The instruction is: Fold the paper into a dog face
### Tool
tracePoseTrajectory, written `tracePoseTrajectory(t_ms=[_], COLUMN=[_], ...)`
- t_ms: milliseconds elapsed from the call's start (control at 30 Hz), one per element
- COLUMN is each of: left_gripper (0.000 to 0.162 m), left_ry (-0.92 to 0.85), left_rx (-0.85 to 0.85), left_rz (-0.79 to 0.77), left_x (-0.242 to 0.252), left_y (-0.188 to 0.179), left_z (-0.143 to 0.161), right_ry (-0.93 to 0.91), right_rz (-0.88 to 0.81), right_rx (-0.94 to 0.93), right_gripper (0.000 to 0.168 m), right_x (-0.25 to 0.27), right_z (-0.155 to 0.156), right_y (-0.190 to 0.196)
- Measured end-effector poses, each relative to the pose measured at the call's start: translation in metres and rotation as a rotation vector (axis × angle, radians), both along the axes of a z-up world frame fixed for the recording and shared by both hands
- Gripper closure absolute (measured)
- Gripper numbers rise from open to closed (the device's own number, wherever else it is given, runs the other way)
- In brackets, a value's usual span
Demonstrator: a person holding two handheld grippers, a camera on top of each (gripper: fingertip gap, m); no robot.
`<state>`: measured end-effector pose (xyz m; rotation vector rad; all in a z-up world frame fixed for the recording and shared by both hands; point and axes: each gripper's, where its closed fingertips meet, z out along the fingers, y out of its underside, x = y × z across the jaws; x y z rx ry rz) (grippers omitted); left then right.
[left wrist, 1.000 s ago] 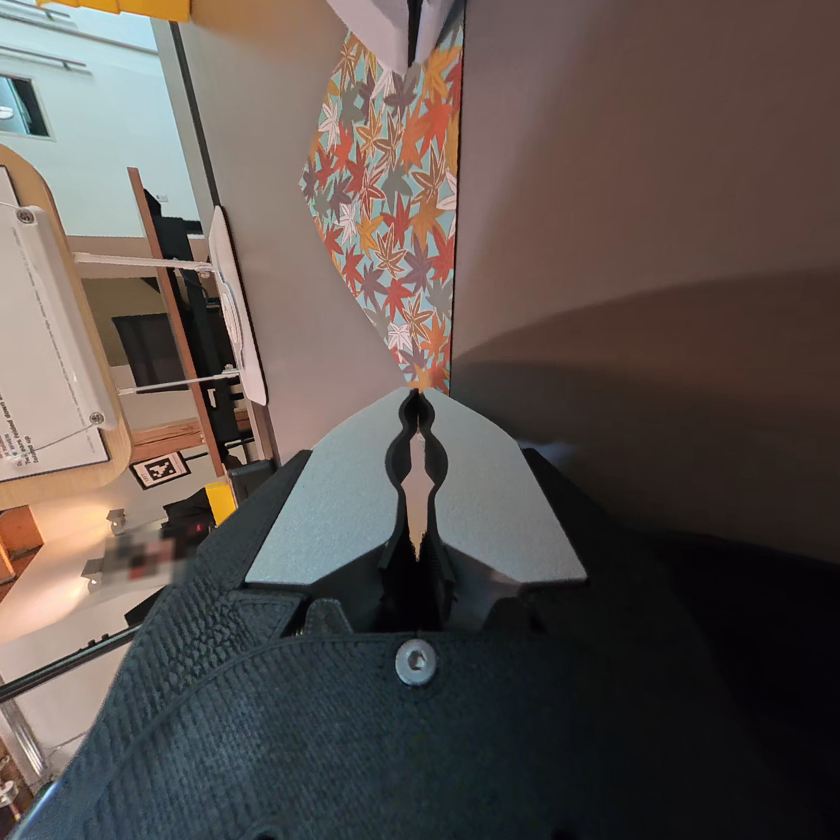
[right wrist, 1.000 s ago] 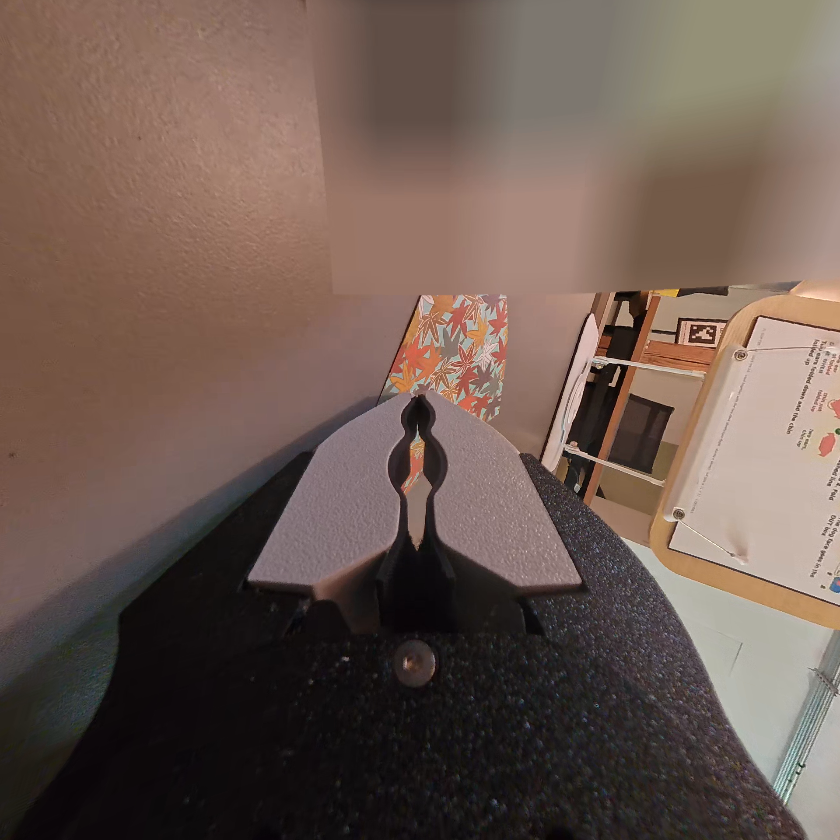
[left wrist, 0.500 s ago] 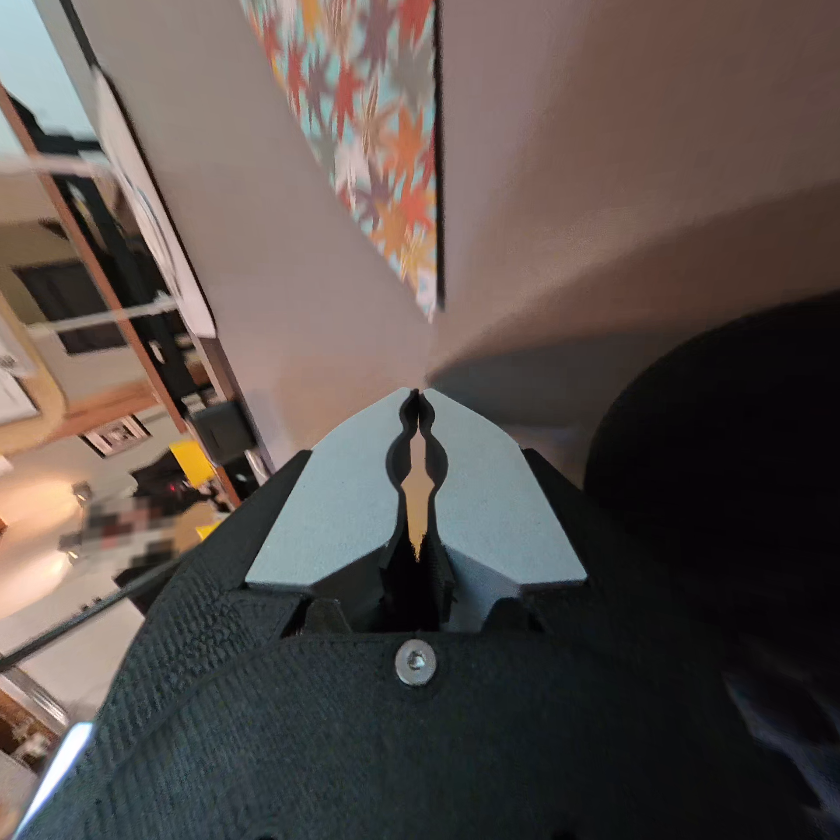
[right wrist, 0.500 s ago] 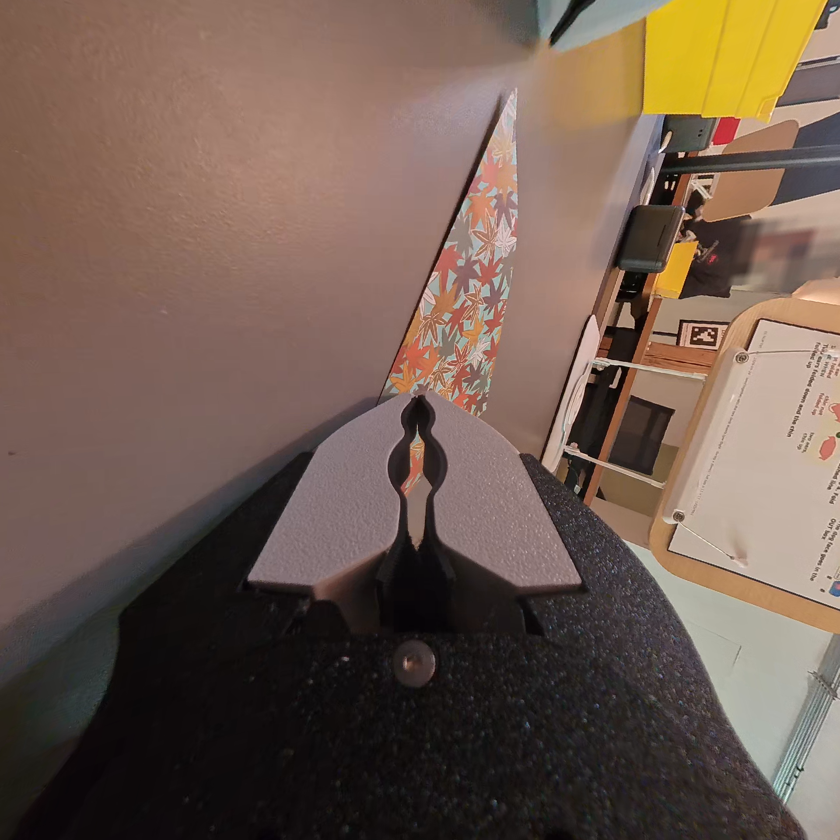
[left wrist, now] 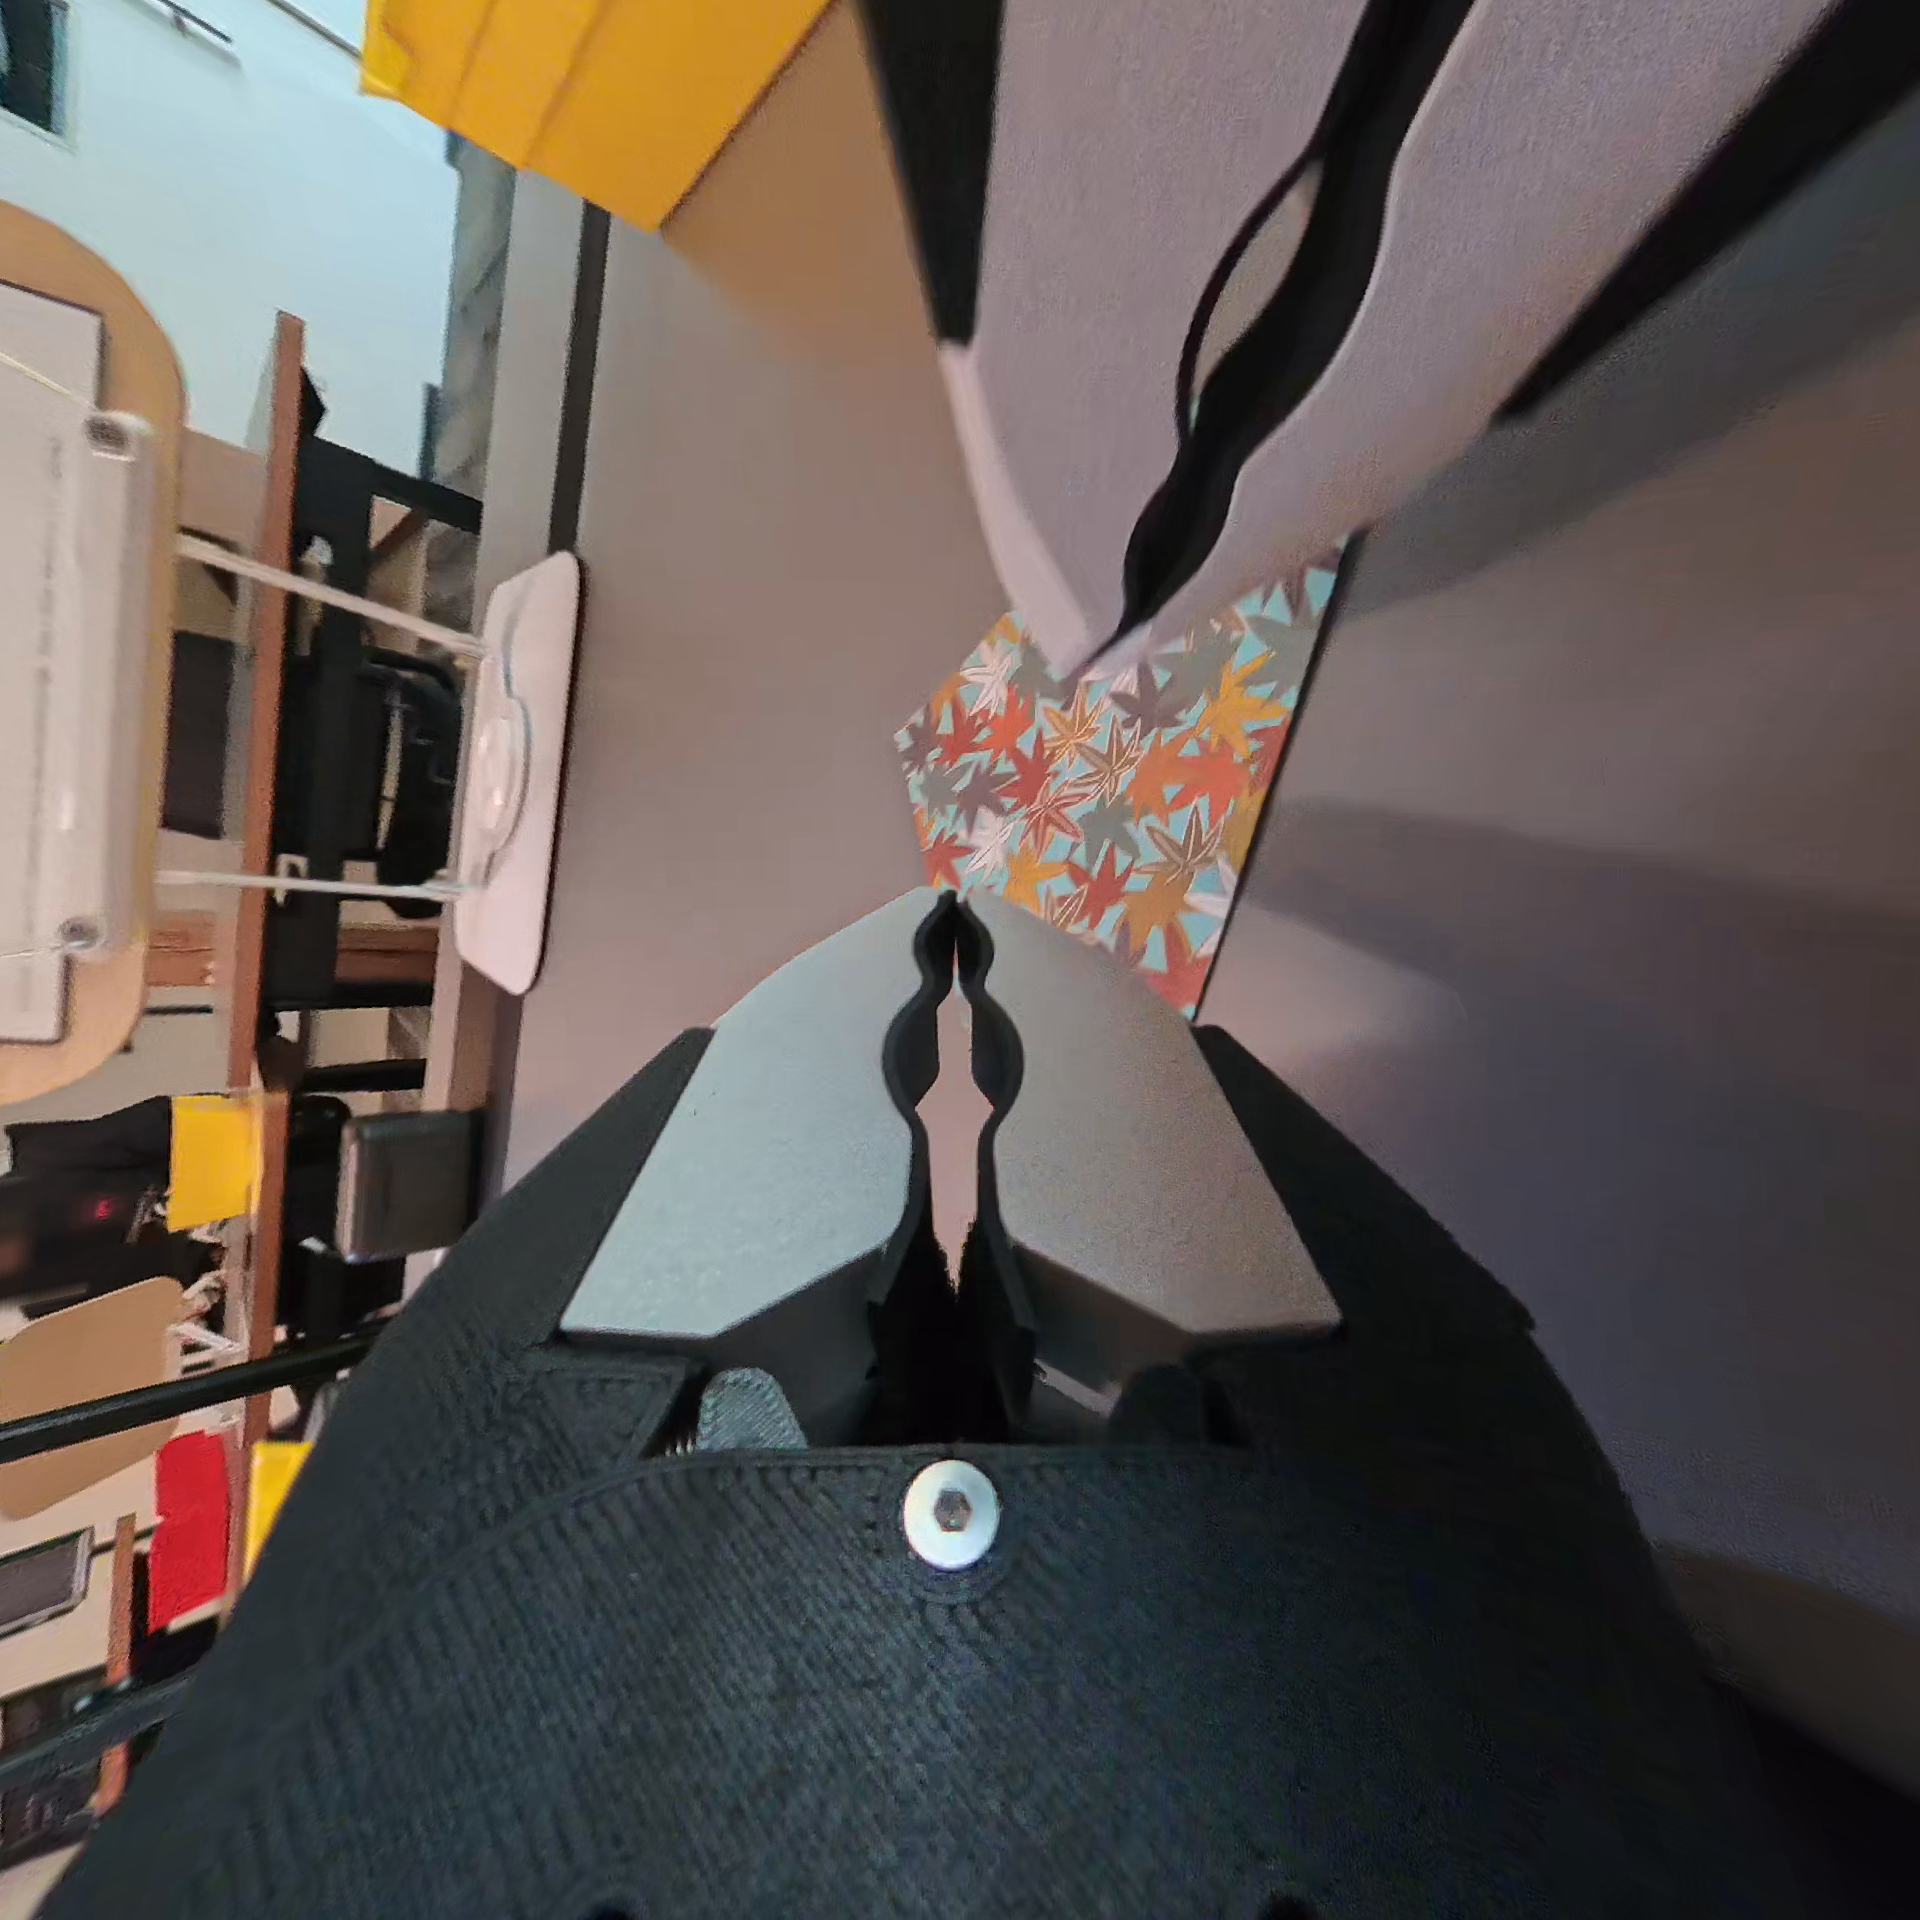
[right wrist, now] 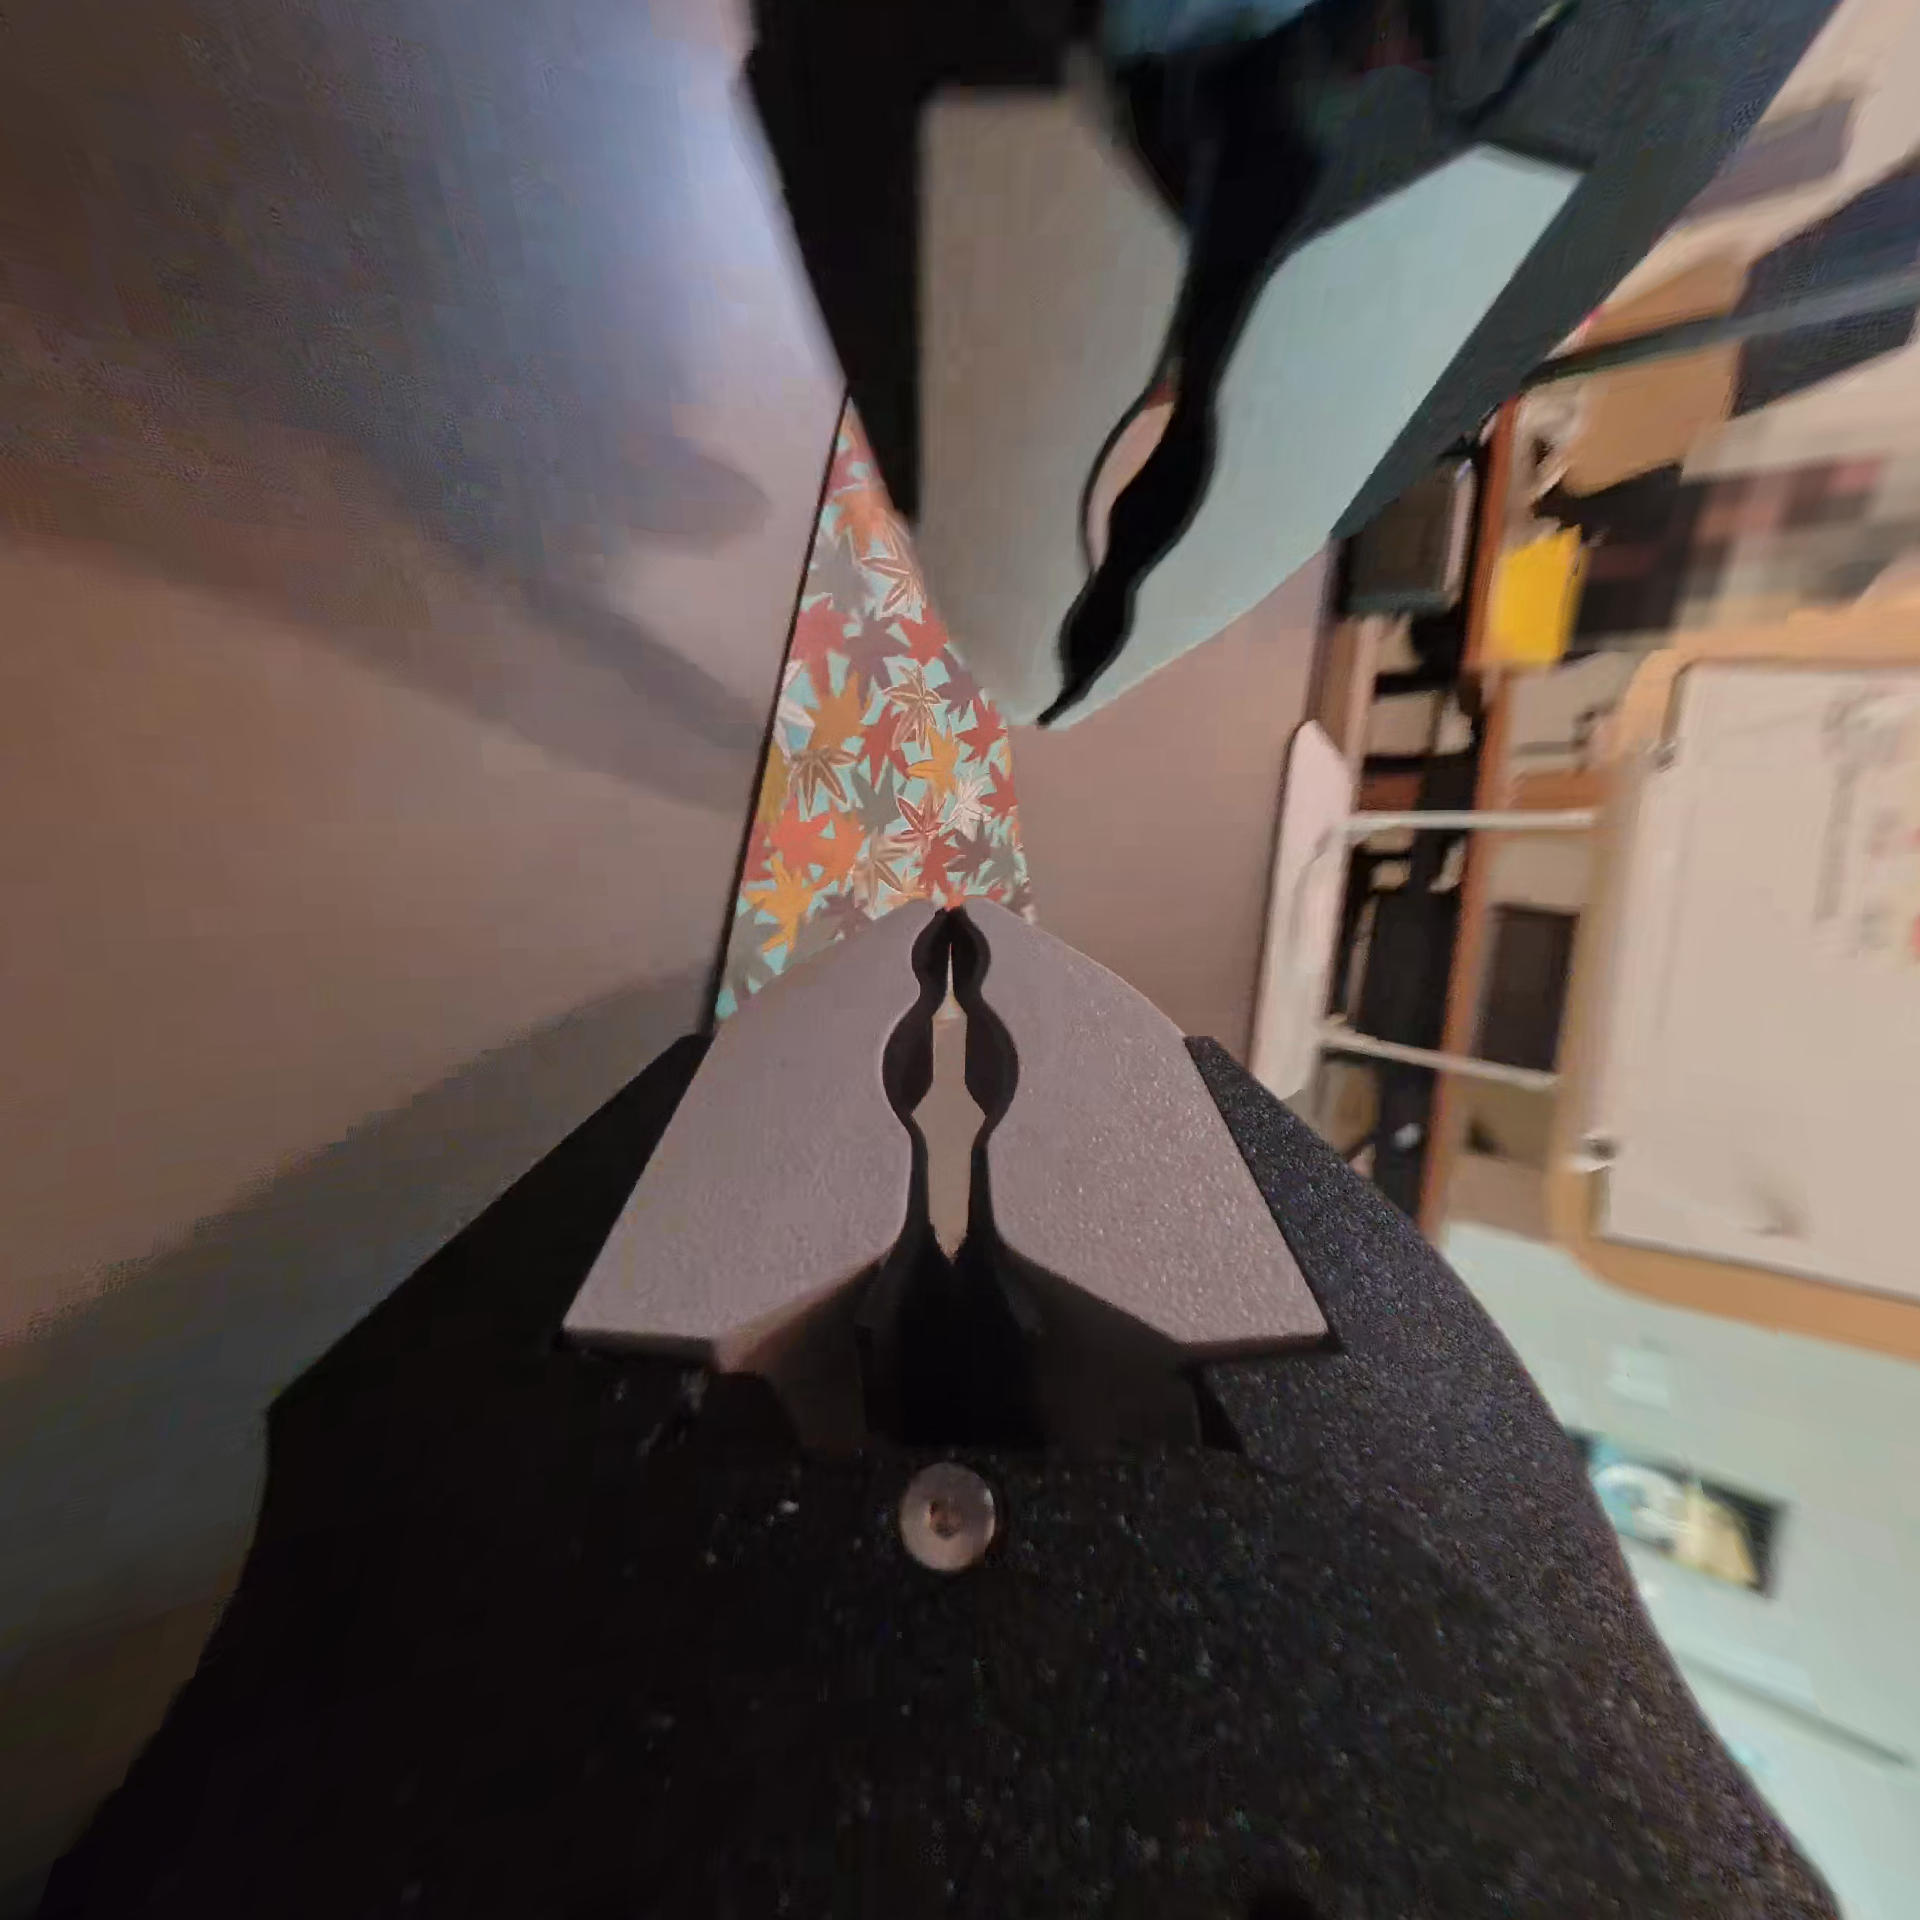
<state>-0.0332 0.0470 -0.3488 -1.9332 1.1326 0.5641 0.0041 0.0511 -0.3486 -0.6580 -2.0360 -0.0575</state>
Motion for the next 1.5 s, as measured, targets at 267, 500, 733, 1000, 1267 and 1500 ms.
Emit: tracePoseTrajectory(t_ms=[267,500,733,1000,1267,1500], left_gripper=[0.162,0.162,0.162,0.162,0.162,0.162], left_ry=[0.12,0.08,-0.018,-0.244,-0.056,-0.511], left_rx=[-0.068,-0.084,-0.09,-0.13,-0.195,-0.229], left_rz=[0.007,0.077,0.176,0.066,0.15,0.223], left_x=[-0.021,-0.051,-0.071,-0.005,-0.051,-0.023], left_y=[-0.009,-0.03,-0.039,-0.03,0.02,0.0], left_z=[-0.031,-0.031,-0.014,-0.011,-0.029,-0.002], right_ry=[-0.089,-0.164,-0.145,-0.149,-0.272,0.028], right_rz=[-0.068,-0.156,-0.34,-0.421,-0.341,-0.256], right_rx=[0.113,0.141,-0.144,-0.839,-1.274,-1.172], right_gripper=[0.168,0.168,0.151,0.128,0.149,0.15], right_x=[0.002,0.049,0.087,0.093,0.073,0.051], right_z=[-0.03,-0.032,-0.022,-0.026,-0.027,0.017], right_y=[0.004,0.03,0.048,0.022,-0.067,-0.022])
